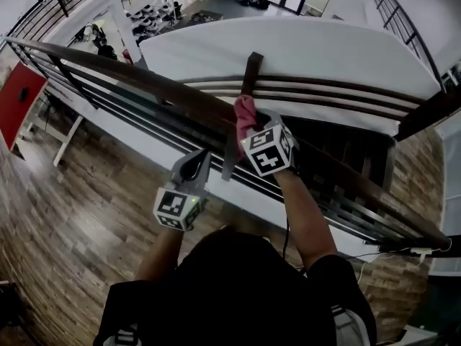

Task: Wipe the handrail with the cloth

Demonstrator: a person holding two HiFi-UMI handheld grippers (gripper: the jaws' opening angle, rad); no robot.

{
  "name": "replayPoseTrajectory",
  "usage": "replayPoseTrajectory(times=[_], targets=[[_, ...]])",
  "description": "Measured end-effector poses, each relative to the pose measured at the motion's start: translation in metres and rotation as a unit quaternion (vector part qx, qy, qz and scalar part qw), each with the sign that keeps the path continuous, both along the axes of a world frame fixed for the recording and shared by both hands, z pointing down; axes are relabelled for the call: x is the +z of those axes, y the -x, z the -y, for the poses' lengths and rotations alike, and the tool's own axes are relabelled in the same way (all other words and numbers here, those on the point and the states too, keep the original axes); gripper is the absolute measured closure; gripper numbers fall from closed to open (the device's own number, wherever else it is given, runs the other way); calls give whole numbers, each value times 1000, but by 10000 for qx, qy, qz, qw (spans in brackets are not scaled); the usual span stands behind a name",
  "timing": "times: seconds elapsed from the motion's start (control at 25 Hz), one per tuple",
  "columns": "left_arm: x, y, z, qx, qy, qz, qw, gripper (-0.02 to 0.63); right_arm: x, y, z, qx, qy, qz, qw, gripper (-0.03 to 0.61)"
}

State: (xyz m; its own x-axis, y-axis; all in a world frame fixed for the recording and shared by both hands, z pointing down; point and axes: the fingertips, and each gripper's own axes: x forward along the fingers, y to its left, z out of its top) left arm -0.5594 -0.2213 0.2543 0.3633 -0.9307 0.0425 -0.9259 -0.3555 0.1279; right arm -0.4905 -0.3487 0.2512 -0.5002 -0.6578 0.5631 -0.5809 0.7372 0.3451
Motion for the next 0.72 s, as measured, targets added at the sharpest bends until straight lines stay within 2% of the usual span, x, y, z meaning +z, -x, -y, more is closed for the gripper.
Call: replayPoseTrajectory(times=[0.24,0.48,0.72], targets=[[10,-21,7,315,71,-114,9994,614,7,-32,-5,259,235,296,9989,526],[5,-49,17,673,84,-66,9977,614,1,-62,-4,523,188,190,9983,526],[11,-83,24,904,275,19,9955,614,3,-109,-4,920,228,352,9949,526]])
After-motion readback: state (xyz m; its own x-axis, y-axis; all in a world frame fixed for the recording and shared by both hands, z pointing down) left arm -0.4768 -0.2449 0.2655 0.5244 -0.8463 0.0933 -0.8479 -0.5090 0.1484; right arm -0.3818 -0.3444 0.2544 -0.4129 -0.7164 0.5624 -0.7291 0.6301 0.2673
